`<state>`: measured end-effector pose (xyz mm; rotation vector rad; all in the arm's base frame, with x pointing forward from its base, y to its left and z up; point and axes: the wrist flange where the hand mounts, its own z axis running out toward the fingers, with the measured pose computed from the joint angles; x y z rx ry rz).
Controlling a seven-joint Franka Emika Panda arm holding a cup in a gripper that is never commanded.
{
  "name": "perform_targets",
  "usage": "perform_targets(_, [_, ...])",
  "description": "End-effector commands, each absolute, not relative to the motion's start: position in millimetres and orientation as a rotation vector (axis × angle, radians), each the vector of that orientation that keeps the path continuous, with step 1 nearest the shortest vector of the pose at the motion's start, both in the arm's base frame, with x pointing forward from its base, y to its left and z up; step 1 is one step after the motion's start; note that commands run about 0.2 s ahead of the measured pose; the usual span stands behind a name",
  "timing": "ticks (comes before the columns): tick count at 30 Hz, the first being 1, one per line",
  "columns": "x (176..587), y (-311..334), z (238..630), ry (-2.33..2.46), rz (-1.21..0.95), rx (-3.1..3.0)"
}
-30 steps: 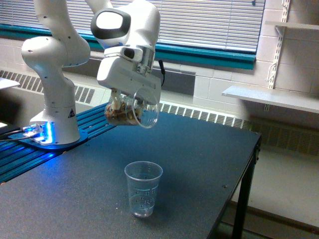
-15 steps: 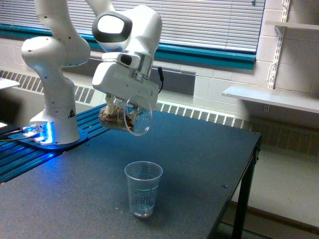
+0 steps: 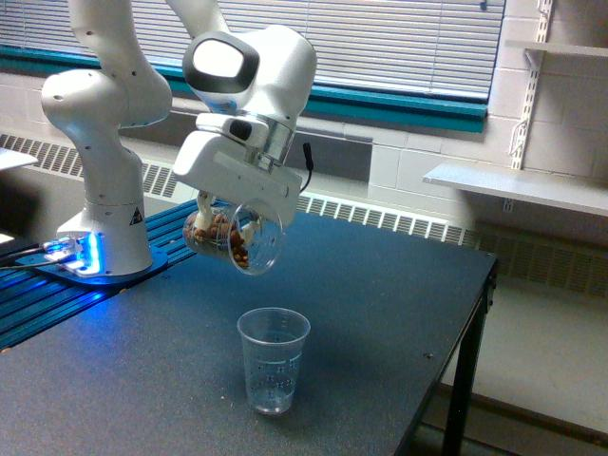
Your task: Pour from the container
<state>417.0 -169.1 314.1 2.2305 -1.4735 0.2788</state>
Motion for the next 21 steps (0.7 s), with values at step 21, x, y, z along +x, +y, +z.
perform_targets(21, [432.7,-170.6,298.0,-1.488,0.151,2.141])
